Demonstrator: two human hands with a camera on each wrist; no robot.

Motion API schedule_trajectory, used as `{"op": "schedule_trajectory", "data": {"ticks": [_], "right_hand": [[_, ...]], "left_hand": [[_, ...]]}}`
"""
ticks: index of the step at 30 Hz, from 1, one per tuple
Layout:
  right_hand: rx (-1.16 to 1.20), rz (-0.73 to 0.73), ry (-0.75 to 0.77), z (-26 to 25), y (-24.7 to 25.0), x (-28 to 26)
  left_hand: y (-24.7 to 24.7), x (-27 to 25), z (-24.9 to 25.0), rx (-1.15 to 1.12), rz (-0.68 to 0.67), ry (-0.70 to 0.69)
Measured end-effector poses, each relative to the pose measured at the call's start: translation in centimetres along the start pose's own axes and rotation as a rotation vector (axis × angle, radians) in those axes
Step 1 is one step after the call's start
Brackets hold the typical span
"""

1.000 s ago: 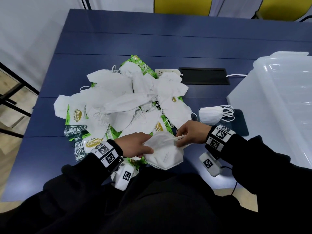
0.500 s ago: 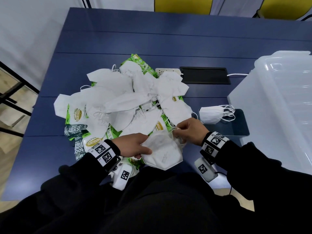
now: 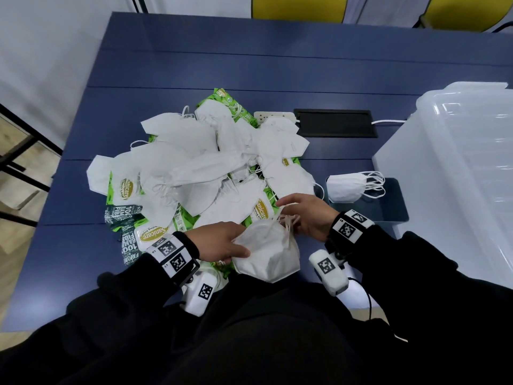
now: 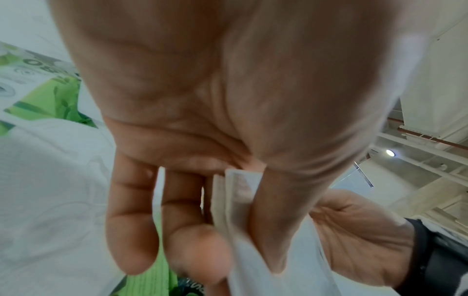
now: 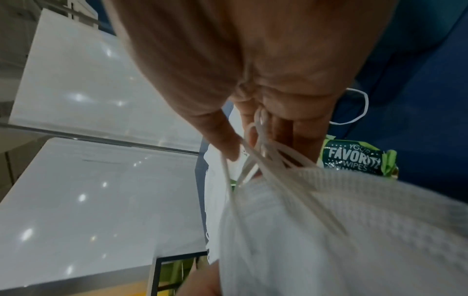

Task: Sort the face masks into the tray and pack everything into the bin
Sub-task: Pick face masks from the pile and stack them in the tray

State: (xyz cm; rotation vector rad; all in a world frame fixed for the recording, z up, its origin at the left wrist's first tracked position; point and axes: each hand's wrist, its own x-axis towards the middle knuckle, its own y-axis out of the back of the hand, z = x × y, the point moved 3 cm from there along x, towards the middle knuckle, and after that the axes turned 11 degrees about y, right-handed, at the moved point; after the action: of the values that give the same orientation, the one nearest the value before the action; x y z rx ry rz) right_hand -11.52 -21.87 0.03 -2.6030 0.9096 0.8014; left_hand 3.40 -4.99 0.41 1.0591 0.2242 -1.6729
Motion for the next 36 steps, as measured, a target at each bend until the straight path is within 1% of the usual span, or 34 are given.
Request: {"op": "schedule_trajectory", "data": {"ticks": [2, 5, 6, 7, 10, 11, 13, 14, 15, 16, 17, 19, 20, 21, 23, 25, 27, 29, 33, 34, 36], "right_hand": [[0.044, -0.003, 0.030, -0.6, 0.4, 0.1], [0.093, -0.062, -0.027, -0.9, 0.5, 0.0], [0.052, -0.104, -0.043, -1.0, 0.5, 0.0], [-0.053, -0.159, -0.040, -1.3, 0.6, -0.1], [-0.614, -0.384, 0.004, -2.2, 1.4, -0.4], [-0.753, -0.447, -0.004, -2.5, 1.6, -0.6], [-0.881, -0.499, -0.029, -2.9, 1.8, -0.7], [-0.916, -0.480, -0.026, -3.1, 1.7, -0.7], [-0.915, -0.443, -0.003, -3.3, 1.6, -0.7], [-0.843, -0.406, 0.015, -3.5, 1.4, -0.6], [-0.677, -0.370, 0.027, -3.4, 1.2, -0.4], [-0.230, -0.269, 0.070, -3.1, 0.9, 0.2], [-0.047, -0.218, 0.098, -3.1, 0.9, 0.5], [0.065, -0.174, 0.131, -3.0, 1.0, 0.8], [0.165, -0.137, 0.174, -3.0, 0.8, 0.9], [0.215, -0.109, 0.168, -2.8, 0.6, 1.0], [0.168, -0.081, 0.182, -2.7, 0.8, 1.1], [0.106, -0.061, 0.226, -2.6, 1.0, 1.5], [0.063, 0.028, 0.330, -1.7, 2.1, 2.3], [0.025, 0.024, 0.340, -1.3, 2.3, 2.5], [-0.103, -0.064, 0.368, -0.4, 2.2, 2.7]], "left_hand": [[-0.1, -0.1, 0.1, 0.009, 0.008, -0.004], [-0.1, -0.3, 0.1, 0.010, 0.022, -0.010], [-0.2, -0.2, 0.0, 0.013, 0.029, -0.010], [-0.1, -0.2, -0.1, 0.017, 0.039, -0.009], [-0.2, -0.3, 0.1, 0.063, 0.079, -0.033], [-0.2, -0.3, 0.4, 0.077, 0.081, -0.042], [-0.2, -0.1, 0.6, 0.074, 0.086, -0.041], [-0.1, 0.0, 0.6, 0.064, 0.094, -0.034], [0.0, 0.1, 0.6, 0.060, 0.102, -0.030], [0.1, 0.3, 0.5, 0.065, 0.109, -0.030], [0.2, 0.3, 0.4, 0.074, 0.119, -0.030], [0.7, 0.2, -0.1, 0.058, 0.150, -0.020], [1.1, 0.2, -0.3, 0.051, 0.173, -0.020], [1.5, 0.2, -0.5, 0.049, 0.197, -0.026], [2.0, 0.3, -0.9, 0.063, 0.235, -0.033], [2.3, 0.7, -1.2, 0.069, 0.289, -0.034], [2.5, 1.3, -1.3, 0.097, 0.403, -0.047], [2.4, 1.7, -1.0, 0.110, 0.499, -0.053], [2.1, 2.5, -0.7, 0.062, 0.647, -0.068], [2.1, 2.7, -0.7, 0.059, 0.692, -0.074], [2.3, 3.1, -1.0, 0.044, 0.775, -0.074]]}}
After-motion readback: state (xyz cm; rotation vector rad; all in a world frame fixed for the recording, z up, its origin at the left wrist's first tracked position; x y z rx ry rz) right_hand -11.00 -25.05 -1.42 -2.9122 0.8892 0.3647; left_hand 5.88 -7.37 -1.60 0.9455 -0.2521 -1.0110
